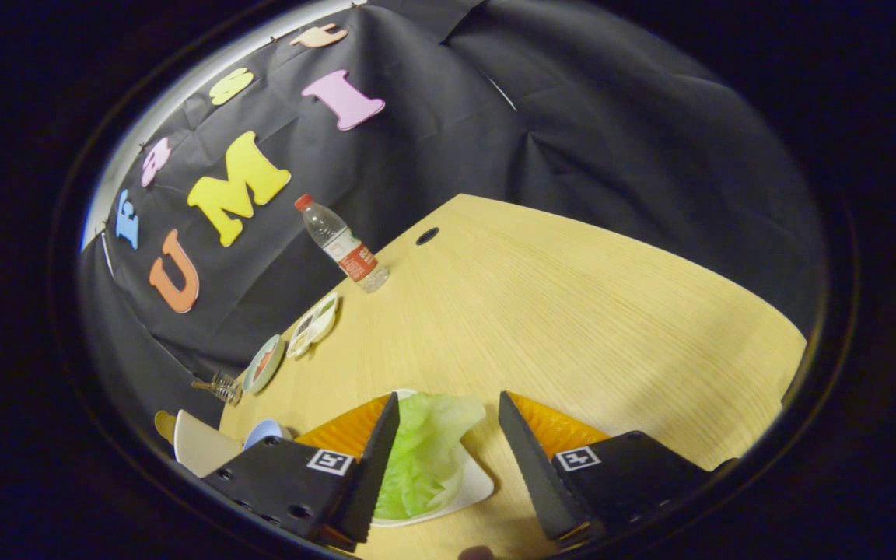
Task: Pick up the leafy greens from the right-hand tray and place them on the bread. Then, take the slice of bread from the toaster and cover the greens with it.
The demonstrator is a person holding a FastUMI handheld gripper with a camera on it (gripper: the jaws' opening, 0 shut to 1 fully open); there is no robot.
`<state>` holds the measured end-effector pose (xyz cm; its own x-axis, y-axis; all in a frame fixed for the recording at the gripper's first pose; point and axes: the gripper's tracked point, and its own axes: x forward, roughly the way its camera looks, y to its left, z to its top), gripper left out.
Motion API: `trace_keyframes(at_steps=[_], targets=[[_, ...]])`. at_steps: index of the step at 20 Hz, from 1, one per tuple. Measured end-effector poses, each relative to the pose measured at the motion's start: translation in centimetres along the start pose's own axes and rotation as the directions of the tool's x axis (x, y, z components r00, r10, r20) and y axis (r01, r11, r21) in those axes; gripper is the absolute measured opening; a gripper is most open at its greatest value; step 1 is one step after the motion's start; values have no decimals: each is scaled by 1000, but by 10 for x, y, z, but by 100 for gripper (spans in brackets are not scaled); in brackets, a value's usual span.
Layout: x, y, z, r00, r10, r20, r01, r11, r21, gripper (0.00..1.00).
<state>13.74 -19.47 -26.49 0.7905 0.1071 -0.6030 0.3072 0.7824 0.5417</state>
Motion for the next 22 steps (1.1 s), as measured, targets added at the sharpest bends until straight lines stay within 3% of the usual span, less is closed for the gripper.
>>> trace_keyframes(at_steps=[5,8,22], targets=[[3,-7,2,1000,-17,-3,17,1000,8,36],[1,-3,6,1000,-1,8,1,1000,-8,1],[-69,87,35,976,164,140,-160,986,-41,0]])
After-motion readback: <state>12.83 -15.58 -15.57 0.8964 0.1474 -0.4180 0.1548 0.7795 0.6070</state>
